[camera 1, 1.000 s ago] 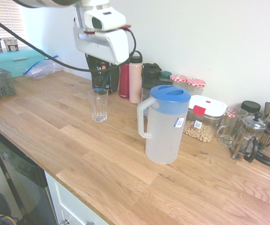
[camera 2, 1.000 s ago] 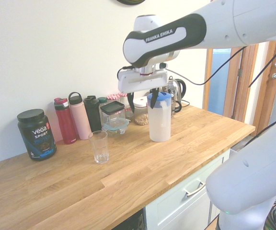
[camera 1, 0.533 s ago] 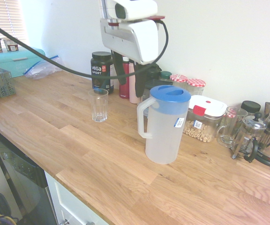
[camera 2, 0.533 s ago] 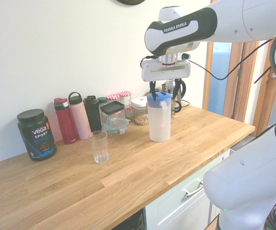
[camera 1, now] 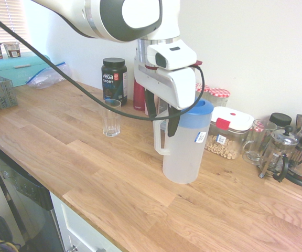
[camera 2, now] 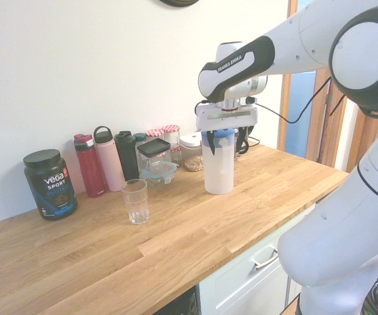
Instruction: Pour me some water
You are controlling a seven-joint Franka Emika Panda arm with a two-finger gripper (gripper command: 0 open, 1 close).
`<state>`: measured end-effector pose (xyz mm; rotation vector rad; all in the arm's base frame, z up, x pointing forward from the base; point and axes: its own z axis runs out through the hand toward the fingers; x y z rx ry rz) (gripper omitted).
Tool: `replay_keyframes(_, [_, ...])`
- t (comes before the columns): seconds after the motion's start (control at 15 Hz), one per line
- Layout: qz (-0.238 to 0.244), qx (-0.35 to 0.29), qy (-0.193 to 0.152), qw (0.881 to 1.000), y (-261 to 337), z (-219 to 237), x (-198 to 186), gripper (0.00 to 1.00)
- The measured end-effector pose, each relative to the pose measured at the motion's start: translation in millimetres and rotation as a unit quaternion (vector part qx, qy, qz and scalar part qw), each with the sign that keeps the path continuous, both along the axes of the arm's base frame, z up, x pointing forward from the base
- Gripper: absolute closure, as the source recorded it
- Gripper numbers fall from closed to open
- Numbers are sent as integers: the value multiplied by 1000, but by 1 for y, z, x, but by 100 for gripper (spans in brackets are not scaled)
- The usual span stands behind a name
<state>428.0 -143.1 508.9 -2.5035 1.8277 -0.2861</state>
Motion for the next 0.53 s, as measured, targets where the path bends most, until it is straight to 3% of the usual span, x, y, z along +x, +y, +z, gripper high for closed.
replay_keyframes(0.53, [17, -5, -11, 1000, 5, -10, 15, 100])
